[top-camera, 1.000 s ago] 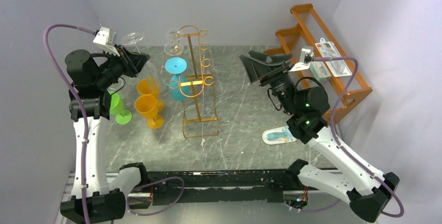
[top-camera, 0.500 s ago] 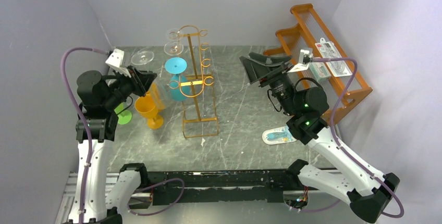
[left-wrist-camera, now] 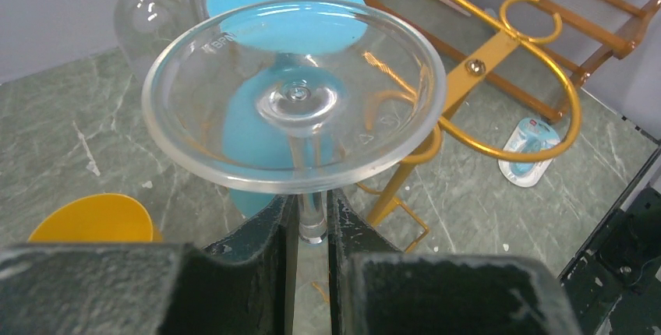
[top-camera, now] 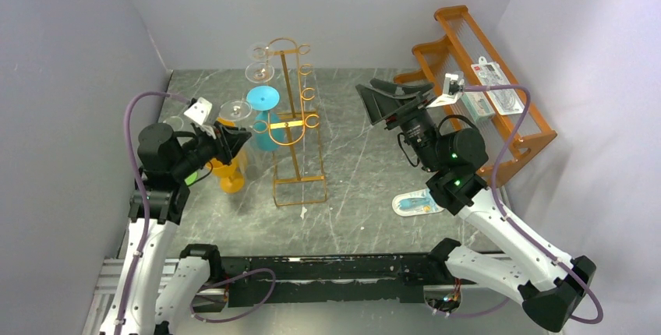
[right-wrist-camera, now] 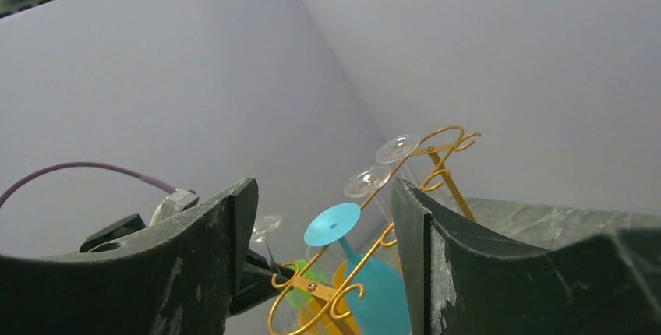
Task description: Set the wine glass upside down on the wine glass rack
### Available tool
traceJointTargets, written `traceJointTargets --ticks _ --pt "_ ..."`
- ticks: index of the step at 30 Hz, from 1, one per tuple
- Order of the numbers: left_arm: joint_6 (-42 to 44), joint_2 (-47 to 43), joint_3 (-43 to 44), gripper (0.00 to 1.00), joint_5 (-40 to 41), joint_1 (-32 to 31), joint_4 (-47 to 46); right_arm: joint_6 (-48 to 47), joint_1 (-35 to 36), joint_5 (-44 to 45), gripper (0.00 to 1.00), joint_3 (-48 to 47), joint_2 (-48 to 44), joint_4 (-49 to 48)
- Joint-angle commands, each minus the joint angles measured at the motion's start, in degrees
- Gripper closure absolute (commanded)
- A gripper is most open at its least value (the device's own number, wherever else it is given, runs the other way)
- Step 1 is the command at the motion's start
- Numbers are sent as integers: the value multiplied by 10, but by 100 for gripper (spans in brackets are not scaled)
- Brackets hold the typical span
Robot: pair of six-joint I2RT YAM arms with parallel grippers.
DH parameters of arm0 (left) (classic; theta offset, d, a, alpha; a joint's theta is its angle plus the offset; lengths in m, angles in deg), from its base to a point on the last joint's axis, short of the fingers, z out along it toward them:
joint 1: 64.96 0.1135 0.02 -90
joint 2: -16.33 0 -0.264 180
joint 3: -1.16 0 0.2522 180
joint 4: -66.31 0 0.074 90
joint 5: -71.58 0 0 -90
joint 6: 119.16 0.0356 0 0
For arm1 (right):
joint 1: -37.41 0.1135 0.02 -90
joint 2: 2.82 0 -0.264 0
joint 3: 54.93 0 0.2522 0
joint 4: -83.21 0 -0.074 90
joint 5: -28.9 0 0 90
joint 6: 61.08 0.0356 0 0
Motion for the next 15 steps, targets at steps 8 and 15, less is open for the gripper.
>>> traceJointTargets --ticks 8,15 --pt "47 -34 -46 95 -10 -19 -69 -3 2 11 32 12 0 0" --pt "67 -16 -49 95 -25 -43 -76 -3 2 11 32 14 -3 2"
